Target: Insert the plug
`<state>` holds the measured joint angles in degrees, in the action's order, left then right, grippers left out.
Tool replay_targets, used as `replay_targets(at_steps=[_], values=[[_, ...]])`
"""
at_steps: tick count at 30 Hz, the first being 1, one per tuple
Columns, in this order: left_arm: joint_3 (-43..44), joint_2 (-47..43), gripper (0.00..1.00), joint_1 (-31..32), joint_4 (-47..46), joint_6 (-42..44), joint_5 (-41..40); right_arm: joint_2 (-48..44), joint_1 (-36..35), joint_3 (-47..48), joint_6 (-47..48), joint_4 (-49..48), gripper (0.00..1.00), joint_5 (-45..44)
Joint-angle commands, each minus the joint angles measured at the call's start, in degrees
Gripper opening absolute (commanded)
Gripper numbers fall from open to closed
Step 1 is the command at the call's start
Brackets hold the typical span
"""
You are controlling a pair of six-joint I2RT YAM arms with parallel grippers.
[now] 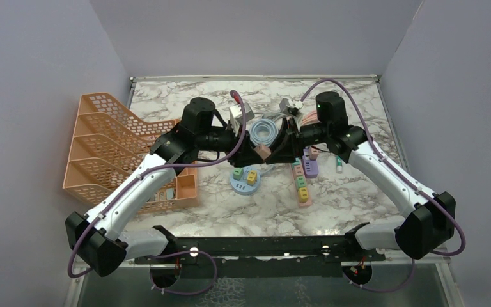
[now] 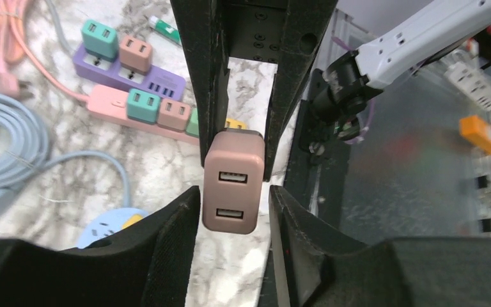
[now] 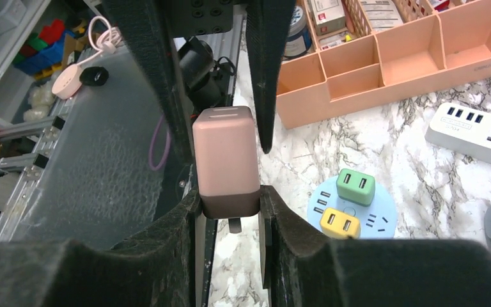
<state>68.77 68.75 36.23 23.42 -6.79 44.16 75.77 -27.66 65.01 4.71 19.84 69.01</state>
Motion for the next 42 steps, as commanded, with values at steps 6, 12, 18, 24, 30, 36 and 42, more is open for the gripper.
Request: replay_targets(at_steps=[6, 12, 18, 24, 30, 36, 42], values=[[2.40, 1.66, 0.55, 0.12, -1.18, -3.16, 1.34, -0.05, -0.99, -0.51, 0.79, -0.29, 0.01, 0.49], [1.99, 2.71, 0.48, 0.14, -1.84, -3.81, 2.39, 0.92, -2.03, 0.28, 2.08, 1.30, 0.01, 0.47], [0.90, 2.40, 0.02, 0.09, -2.23, -2.14, 1.96, 0.69, -2.40, 0.37, 2.26, 2.03, 0.10, -1.67], [-0.82, 0.06, 0.00, -0.05, -1.78, 3.20, -8.21, -1.83, -2.38, -1.17, 0.68, 1.39, 0.58, -13.97], [-2.48, -0.99, 0.00, -2.64, -1.83, 6.77, -20.72, -5.88, -2.38, -4.26, -1.68, -1.89, 0.63, -29.21], [-1.29, 7.10, 0.00, -10.56, 0.82, 9.26, -19.24, -8.48, -2.31, -6.11, -3.38, -3.89, 0.63, -44.67], [1.76, 18.30, 0.00, -16.15, 0.43, 13.04, -19.53, -10.72, -2.24, -7.27, -3.22, -4.77, 0.63, -49.35]])
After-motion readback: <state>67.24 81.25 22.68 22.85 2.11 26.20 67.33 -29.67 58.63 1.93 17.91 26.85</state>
